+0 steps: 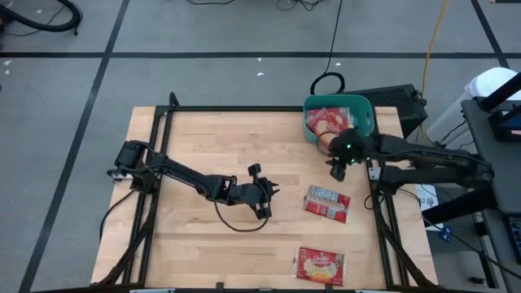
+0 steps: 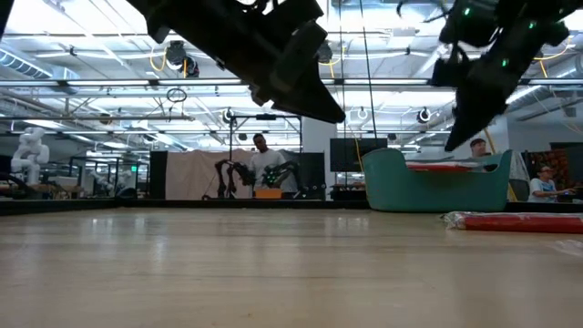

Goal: Sort popcorn bags into baskets
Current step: Put the red popcorn bag into the blue bin

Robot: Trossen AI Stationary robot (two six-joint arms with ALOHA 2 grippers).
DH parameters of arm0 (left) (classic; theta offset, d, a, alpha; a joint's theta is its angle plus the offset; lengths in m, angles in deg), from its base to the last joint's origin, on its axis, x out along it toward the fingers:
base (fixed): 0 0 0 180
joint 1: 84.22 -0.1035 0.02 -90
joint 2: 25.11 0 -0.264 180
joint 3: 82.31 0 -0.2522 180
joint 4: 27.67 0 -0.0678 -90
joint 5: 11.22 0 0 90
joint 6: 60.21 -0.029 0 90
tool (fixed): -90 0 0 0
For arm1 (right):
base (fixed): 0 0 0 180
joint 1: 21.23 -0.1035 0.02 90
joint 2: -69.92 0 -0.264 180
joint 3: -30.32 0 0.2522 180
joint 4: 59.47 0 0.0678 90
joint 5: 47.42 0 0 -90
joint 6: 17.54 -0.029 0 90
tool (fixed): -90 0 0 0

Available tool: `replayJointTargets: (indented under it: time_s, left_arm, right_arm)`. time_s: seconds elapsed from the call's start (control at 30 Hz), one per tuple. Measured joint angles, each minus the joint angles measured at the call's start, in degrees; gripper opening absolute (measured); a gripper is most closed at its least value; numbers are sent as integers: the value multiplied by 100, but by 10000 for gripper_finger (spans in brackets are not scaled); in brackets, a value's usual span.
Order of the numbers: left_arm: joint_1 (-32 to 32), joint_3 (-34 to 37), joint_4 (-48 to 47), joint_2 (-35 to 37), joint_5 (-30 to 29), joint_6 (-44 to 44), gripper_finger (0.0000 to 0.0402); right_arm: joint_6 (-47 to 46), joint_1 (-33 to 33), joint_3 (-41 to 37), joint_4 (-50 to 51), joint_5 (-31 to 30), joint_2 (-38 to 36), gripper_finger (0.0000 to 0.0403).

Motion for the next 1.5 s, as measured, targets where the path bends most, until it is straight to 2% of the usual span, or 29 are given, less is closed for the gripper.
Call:
replayJointTargets:
  time_s: [0.2,0.4,0.63,0.87,1.23,1.5]
  left_arm:
    - [-149,0,24,0,20,0,76]
    - [-157,0,15,0,29,-43,76]
    - [-138,0,4,0,40,-24,76]
    - [-124,0,2,0,40,28,76]
    - [-35,0,2,0,40,101,76]
    - [5,0,4,0,38,141,76]
  right_arm:
    - [55,-73,-168,-324,-1082,810,79]
    - [100,194,-158,-355,-2205,1349,40]
    - [50,470,-152,-592,-2194,1290,18]
    - [272,844,-143,-878,-2467,1063,2]
    - [1036,1728,-143,-1733,-2482,1078,1]
    - [1123,1752,-143,-1465,-2644,909,1]
